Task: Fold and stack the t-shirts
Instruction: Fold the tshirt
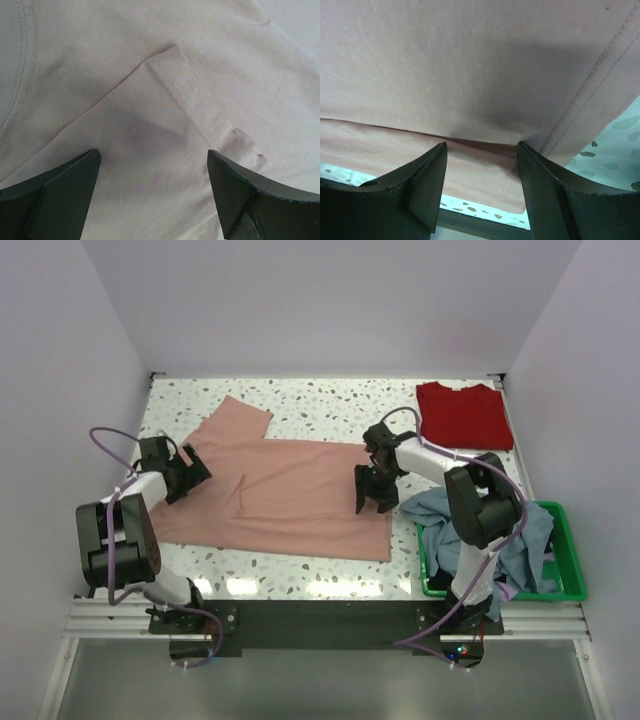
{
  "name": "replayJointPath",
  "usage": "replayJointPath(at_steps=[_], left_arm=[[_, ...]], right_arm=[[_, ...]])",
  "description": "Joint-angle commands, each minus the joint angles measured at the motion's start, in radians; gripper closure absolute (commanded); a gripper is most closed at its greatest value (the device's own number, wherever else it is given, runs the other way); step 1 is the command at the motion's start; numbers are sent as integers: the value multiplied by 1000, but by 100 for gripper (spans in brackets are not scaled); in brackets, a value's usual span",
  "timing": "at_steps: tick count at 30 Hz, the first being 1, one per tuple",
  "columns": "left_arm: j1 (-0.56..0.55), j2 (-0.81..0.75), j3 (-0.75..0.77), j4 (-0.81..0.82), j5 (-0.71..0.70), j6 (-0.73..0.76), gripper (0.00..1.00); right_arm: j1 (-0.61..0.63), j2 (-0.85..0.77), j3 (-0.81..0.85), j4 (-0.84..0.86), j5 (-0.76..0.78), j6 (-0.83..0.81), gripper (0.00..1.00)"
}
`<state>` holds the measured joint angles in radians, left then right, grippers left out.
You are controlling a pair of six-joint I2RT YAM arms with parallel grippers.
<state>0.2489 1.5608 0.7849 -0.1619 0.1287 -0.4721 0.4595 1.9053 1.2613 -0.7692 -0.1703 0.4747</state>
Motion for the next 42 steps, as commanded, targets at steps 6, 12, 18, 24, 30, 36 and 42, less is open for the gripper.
replayJointPath(at_steps=[6, 12, 18, 24, 30, 36, 42], left_arm=[[12, -114, -177, -171, -47, -62, 5], [13, -246, -246, -234, -121, -129, 1], [12, -315, -274, -268, -117, -192, 0], [13, -395, -274, -318, -161, -250, 0], [12, -473, -242, -383, -213, -292, 0], [13, -498, -165, -390, -215, -289, 0], [-28, -428, -27, -312, -222, -223, 3]], right_arm=[[37, -26, -106, -19, 51, 8, 38], [51, -72, -160, -25, 52, 16, 38], [67, -120, -217, -22, 35, 21, 38], [73, -155, -221, -38, 15, 1, 38], [73, -183, -172, -76, 18, -21, 38], [70, -207, -5, -183, 29, -42, 38], [41, -178, 200, -257, 104, -87, 37]])
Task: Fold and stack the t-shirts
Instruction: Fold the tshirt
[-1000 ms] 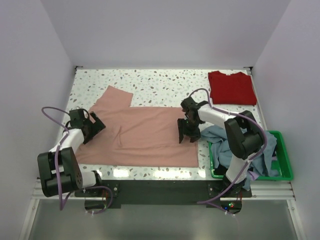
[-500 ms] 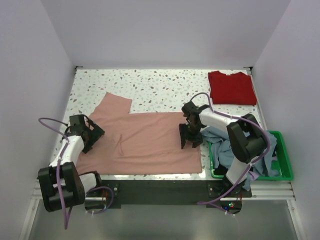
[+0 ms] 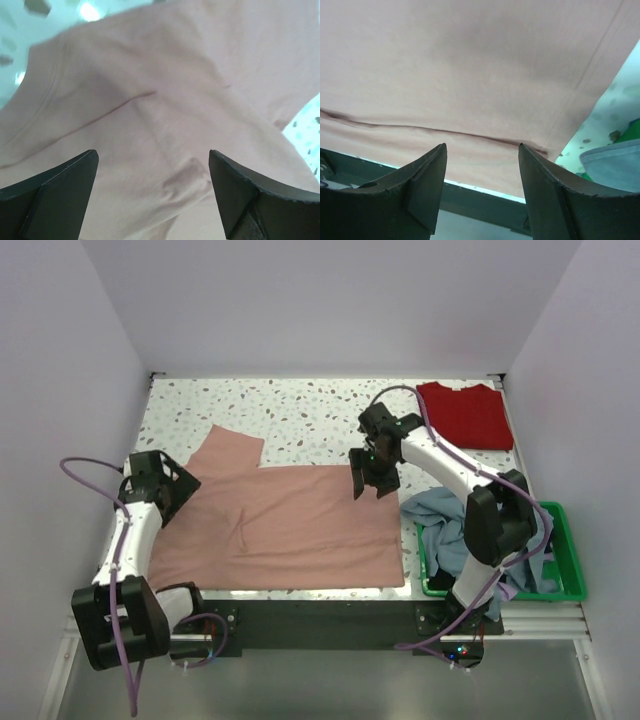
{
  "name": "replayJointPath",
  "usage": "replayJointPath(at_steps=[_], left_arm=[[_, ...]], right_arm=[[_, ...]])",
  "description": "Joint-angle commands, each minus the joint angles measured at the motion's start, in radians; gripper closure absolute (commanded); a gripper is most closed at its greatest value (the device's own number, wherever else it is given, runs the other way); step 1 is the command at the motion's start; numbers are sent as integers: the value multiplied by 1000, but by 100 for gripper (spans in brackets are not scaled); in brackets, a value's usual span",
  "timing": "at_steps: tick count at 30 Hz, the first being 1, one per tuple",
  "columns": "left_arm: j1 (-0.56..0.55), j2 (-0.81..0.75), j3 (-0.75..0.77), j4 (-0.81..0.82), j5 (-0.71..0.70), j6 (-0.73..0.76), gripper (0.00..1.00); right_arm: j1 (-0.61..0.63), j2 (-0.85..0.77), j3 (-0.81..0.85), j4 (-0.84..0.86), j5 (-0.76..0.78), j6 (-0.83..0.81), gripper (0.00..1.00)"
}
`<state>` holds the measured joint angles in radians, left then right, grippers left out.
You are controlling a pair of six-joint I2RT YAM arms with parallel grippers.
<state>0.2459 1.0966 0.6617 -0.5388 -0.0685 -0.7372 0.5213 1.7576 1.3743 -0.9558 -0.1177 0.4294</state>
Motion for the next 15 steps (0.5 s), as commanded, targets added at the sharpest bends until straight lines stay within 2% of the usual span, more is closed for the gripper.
replayJointPath(at_steps=[1, 5, 8, 11, 15], left_arm=[[-39, 57, 120, 82, -36, 53, 4], [-172, 195, 313, 94, -132, 119, 5], [-218, 304, 436, 88, -152, 156, 5], [-224, 382, 507, 121, -116, 177, 5], [-224, 480, 578, 138, -74, 208, 5]], right_arm=[[-29, -11, 132, -75, 65, -63, 37], [-89, 52, 209, -80, 86, -96, 37], [-156, 92, 236, -46, 69, -101, 37], [-228, 124, 244, 14, 47, -95, 38], [-251, 181, 255, 77, 67, -95, 40]])
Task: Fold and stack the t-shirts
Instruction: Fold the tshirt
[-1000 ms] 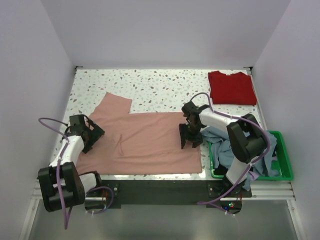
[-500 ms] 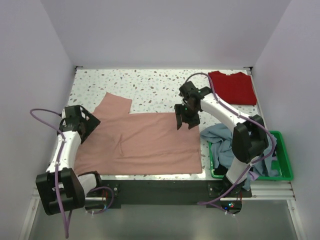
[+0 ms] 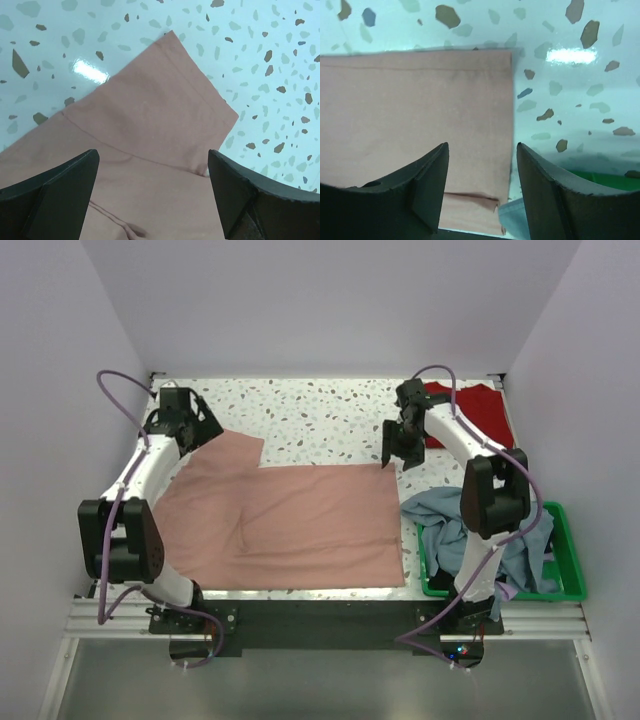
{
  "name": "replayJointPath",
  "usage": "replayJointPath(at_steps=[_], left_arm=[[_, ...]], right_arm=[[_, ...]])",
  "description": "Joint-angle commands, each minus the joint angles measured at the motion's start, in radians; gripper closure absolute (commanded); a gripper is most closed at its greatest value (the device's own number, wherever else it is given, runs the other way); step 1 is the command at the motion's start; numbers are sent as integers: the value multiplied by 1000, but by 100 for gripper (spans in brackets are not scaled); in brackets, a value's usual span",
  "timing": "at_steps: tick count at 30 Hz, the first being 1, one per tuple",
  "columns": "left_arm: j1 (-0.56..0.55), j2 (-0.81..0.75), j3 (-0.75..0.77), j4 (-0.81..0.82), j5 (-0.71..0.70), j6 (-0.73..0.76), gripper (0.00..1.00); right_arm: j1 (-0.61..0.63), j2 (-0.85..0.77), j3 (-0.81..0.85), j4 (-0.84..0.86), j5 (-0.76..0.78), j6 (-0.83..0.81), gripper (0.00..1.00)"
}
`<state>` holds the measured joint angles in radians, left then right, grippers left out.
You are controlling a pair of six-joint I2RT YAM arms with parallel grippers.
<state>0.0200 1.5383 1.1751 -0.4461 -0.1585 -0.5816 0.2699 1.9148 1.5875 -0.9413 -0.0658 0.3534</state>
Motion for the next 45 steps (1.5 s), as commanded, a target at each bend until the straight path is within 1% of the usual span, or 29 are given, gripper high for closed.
replayJointPath(at_steps=[1, 5, 15, 21, 26, 30, 32, 35, 36, 38, 40, 41, 42, 45], left_arm=[[0, 52, 78, 47, 22, 57, 5], [1, 132, 144, 35, 57, 80, 6], [1, 223, 202, 30, 105, 101, 9], [1, 250, 239, 21, 102, 111, 10], [1, 269, 256, 23, 102, 111, 10], [1, 289, 274, 18, 103, 109, 10], [1, 304, 285, 20, 103, 112, 11], [0, 338, 302, 21, 91, 127, 12], [1, 351, 307, 26, 83, 146, 12], [3, 402, 340, 15, 70, 155, 12], [3, 439, 382, 6, 70, 167, 13], [1, 466, 392, 12, 80, 169, 13], [3, 482, 403, 27, 86, 173, 15], [5, 540, 455, 33, 86, 172, 18]], right_arm=[[0, 33, 42, 73, 17, -22, 40], [-1, 78, 32, 142, 34, -22, 44], [-26, 133, 29, 254, 61, -25, 48], [-37, 176, 51, 248, 63, -14, 50], [-40, 194, 32, 256, 63, -8, 52], [-44, 205, 23, 263, 81, -5, 58], [-50, 213, 23, 268, 80, -7, 60], [-57, 231, 29, 265, 69, -8, 66], [-55, 234, 29, 265, 67, -8, 69], [-57, 239, 29, 263, 67, -10, 71], [-57, 240, 28, 259, 67, -8, 76], [-55, 242, 26, 257, 48, -8, 80], [-55, 242, 25, 256, 46, -10, 87], [-57, 245, 22, 243, 38, -10, 97]])
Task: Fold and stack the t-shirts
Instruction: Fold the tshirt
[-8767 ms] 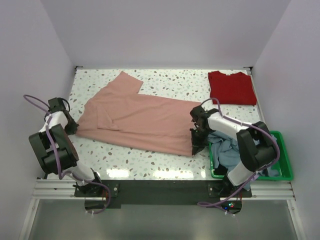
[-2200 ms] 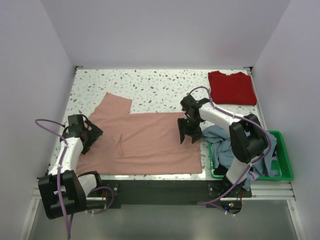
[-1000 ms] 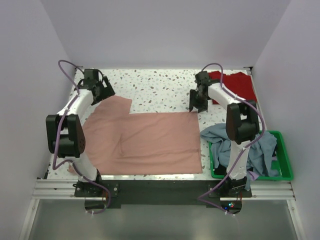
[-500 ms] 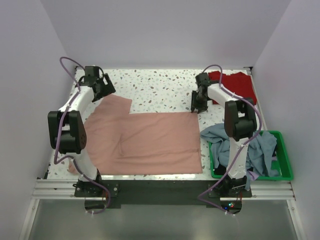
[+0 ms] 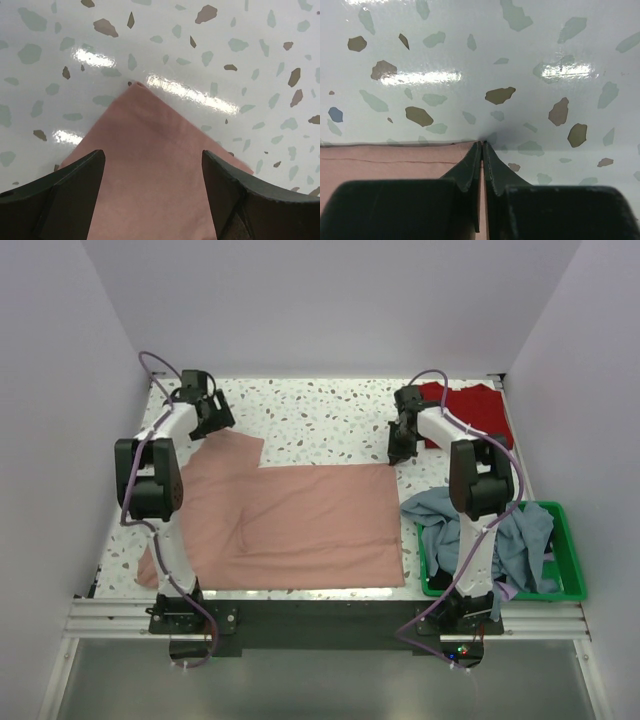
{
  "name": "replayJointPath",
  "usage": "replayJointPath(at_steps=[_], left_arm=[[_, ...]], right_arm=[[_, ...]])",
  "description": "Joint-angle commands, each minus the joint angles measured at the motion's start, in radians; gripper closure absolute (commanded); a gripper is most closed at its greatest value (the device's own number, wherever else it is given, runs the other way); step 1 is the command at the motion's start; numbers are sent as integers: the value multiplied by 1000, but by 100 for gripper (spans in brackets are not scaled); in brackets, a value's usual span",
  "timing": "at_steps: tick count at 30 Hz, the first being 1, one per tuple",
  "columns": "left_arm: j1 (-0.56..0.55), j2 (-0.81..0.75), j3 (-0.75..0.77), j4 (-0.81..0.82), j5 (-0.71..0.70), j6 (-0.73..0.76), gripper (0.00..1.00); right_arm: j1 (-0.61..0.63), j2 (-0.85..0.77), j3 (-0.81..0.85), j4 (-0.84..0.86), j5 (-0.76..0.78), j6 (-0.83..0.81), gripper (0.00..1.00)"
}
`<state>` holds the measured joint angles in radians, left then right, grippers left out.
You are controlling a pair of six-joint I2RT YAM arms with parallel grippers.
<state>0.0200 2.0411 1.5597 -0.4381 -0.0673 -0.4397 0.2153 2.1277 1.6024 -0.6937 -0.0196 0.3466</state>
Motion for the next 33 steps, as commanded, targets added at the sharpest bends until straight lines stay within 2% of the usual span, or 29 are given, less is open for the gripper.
replayJointPath(at_steps=[1, 12, 26, 33], left_arm=[[6, 54, 101, 25, -3, 27, 18], [9, 177, 263, -37, -91, 9, 36], [15, 241, 299, -68, -124, 22, 57], [24, 284, 342, -83, -126, 27, 62]], right_arm=[[-1, 32, 5, -6, -9, -3, 98], [-1, 20, -33, -12, -20, -3, 100], [-2, 29, -24, -23, -31, -3, 100], [-2, 23, -44, -21, -36, -4, 100]])
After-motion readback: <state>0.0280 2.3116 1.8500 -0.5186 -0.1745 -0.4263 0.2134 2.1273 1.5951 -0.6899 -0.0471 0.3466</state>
